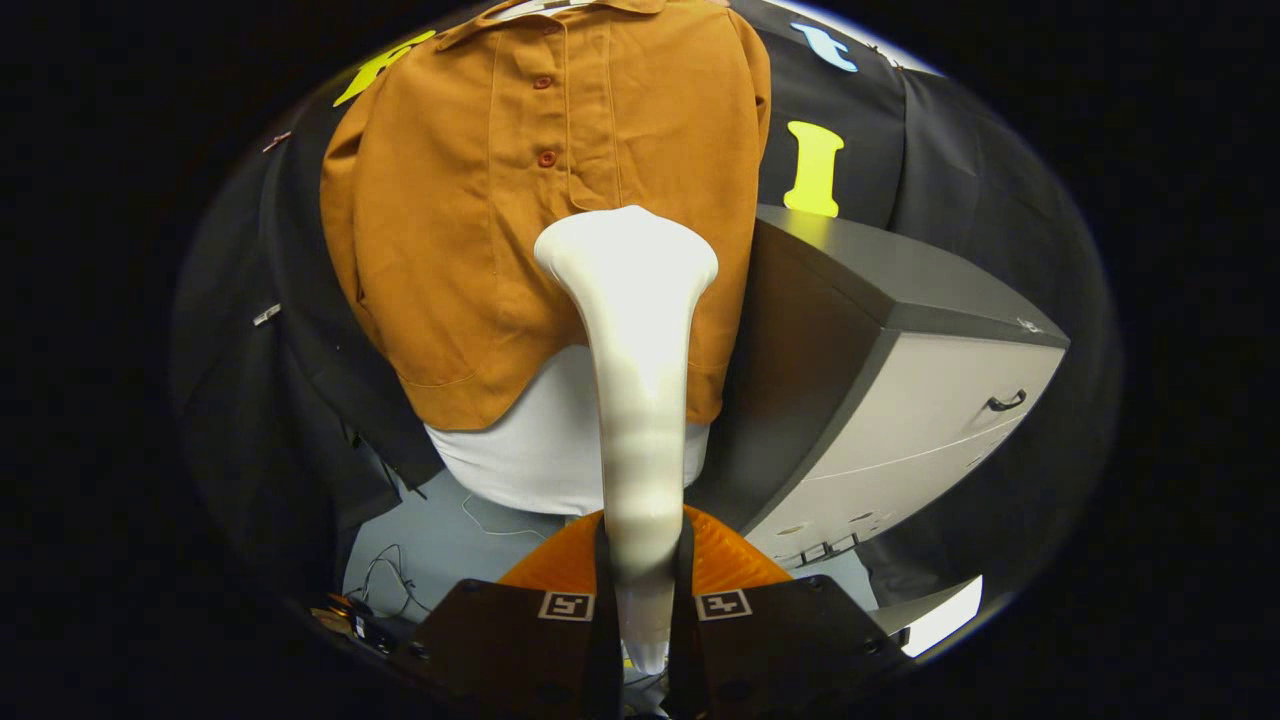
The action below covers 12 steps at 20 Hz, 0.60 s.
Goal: Iron the clothes twice with a garment steamer, once on the left side and once on the right side.
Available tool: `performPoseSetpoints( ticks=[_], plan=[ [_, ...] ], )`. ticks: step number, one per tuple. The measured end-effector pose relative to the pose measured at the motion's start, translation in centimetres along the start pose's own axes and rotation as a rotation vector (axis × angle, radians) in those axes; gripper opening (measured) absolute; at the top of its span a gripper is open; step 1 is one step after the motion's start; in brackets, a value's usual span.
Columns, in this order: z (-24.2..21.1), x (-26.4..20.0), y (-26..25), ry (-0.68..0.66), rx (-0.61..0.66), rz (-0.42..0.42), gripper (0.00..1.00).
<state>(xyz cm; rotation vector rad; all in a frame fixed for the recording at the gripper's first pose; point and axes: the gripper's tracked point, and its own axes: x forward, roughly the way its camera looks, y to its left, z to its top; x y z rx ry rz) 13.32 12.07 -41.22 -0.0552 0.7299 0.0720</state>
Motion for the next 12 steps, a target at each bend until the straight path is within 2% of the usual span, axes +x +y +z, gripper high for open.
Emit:
performPoseSetpoints(
  ticks=[7, 12],
  plan=[
    [2.9, -5.2, -0.4, -0.088, -0.002, 0.031, 0.22],
    [8.7, -8.7, -0.3, -0.219, -0.006, 0.037, 0.22]
  ],
)
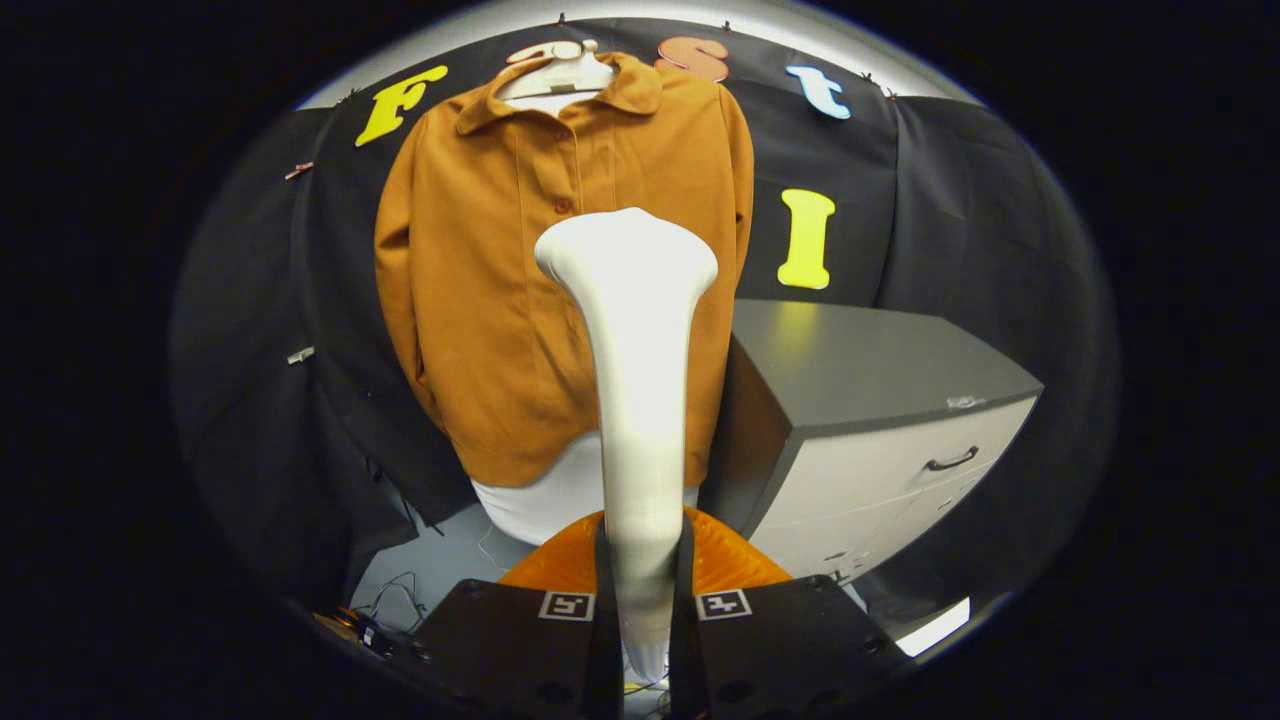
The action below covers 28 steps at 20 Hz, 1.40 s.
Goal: Iron the clothes twice with a garment steamer, once on the left side and once on the right side.
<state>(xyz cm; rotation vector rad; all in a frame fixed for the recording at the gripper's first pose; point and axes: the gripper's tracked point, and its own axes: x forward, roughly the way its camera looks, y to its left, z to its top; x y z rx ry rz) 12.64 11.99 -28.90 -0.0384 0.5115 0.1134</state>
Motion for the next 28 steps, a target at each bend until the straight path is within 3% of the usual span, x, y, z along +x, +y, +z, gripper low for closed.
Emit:
performPoseSetpoints(
  ticks=[8, 12, 19, 28],
  plan=[
    [14.3, -1.8, 5.7, -0.259, -0.069, 0.063, 0.22],
    [17.9, -1.1, 10.1, -0.326, -0.103, 0.097, 0.21],
    [16.6, 3.2, 16.0, -0.311, -0.158, 0.101, 0.21],
    [10.9, 9.2, 16.9, -0.239, -0.230, 0.015, 0.22]
  ],
)
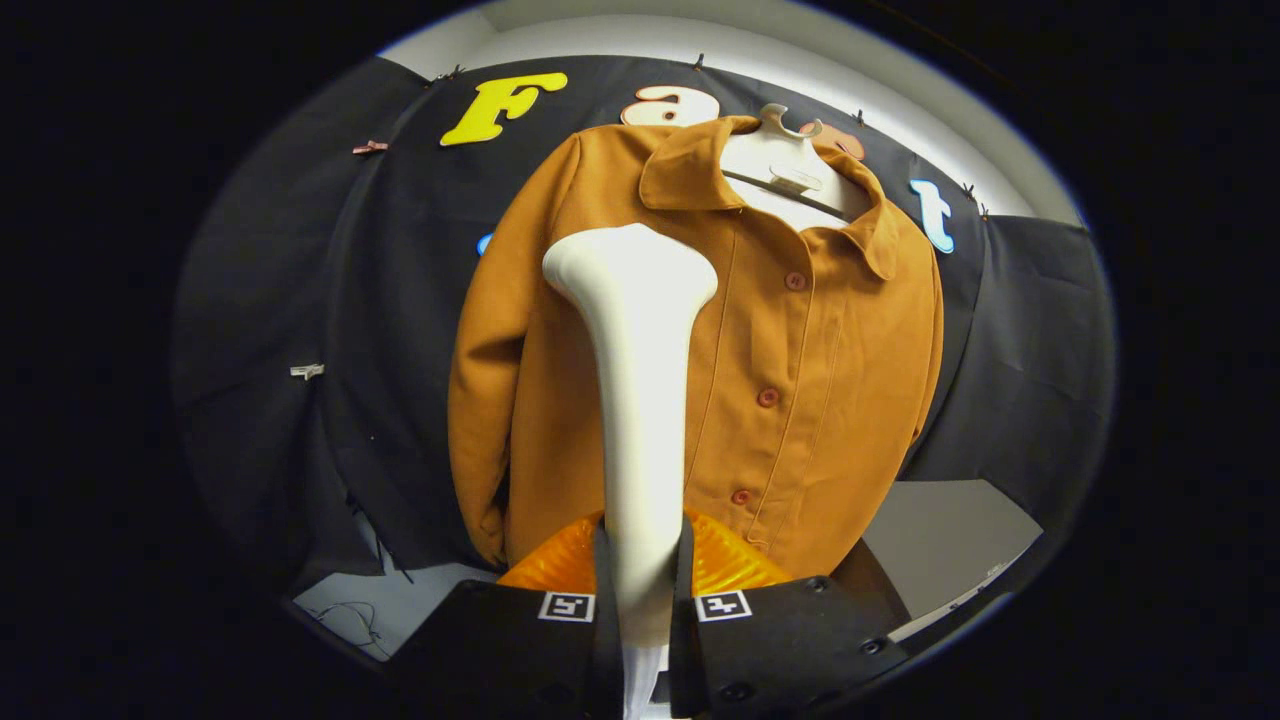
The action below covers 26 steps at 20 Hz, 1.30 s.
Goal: Iron the clothes twice with a garment steamer, once on the left side and once on the right side.
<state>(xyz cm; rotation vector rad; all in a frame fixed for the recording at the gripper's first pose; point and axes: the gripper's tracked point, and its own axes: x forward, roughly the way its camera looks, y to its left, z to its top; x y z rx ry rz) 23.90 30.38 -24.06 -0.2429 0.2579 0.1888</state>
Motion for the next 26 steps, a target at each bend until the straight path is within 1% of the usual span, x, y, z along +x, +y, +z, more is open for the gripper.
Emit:
performPoseSetpoints(
  ticks=[5, 12, 16, 20, 23, 26],
  plan=[
    [-5.2, 1.3, 0.4, 0.086, -0.011, -0.005, 0.22],
    [-11.9, 0.6, 0.9, 0.193, -0.042, 0.008, 0.22],
    [-14.7, 0.4, 1.0, 0.250, -0.059, 0.021, 0.22],
    [-18.2, -1.2, 1.4, 0.313, -0.063, 0.037, 0.22],
    [-19.9, -2.4, 1.3, 0.346, -0.056, 0.046, 0.22],
    [-20.5, -3.7, 0.8, 0.358, -0.045, 0.049, 0.22]
  ],
)
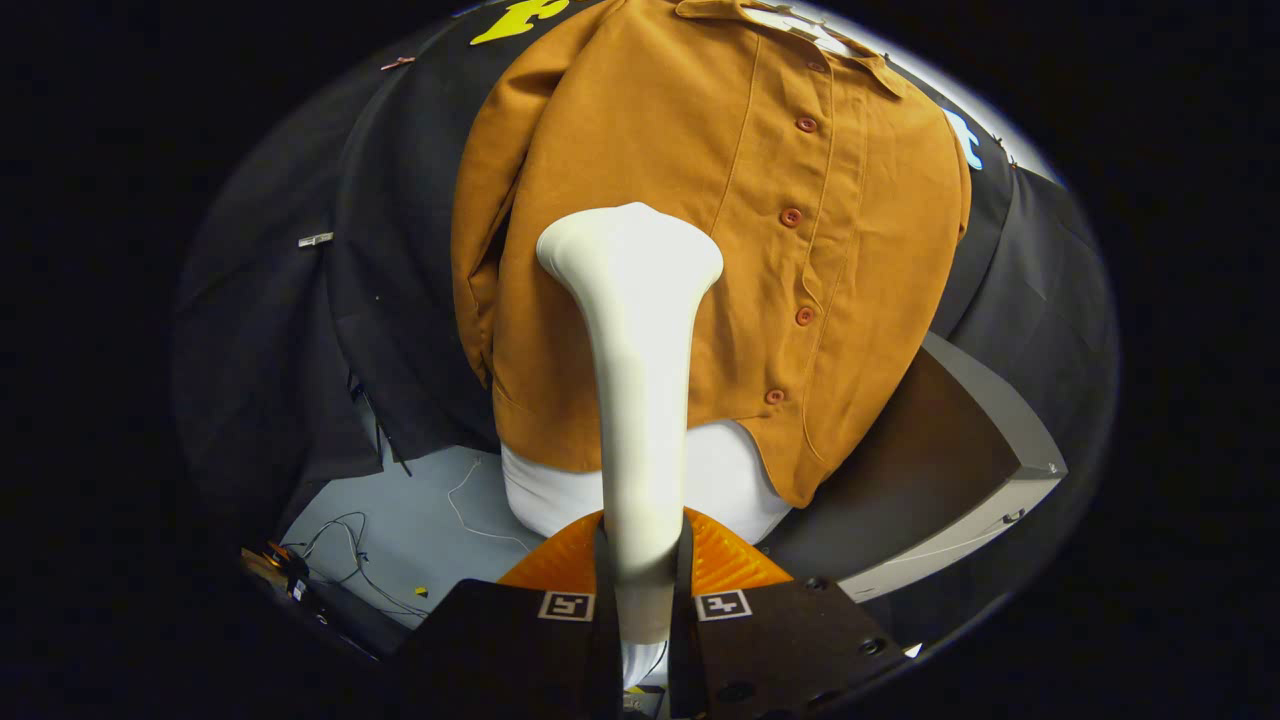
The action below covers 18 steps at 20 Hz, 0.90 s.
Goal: Iron the clothes twice with a garment steamer, once on the left side and once on the right side.
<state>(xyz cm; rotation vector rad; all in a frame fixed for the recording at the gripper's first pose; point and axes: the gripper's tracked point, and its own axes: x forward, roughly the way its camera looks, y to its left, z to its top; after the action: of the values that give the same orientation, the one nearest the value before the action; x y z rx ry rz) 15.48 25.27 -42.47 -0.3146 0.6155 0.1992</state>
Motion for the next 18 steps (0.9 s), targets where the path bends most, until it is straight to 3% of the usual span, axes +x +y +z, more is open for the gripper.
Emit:
performPoseSetpoints(
  ticks=[6, 18],
  plan=[
    [0.5, -3.6, -0.6, -0.050, 0.025, 0.014, 0.21],
    [8.4, -12.5, -5.6, -0.256, 0.128, 0.017, 0.21]
  ],
)
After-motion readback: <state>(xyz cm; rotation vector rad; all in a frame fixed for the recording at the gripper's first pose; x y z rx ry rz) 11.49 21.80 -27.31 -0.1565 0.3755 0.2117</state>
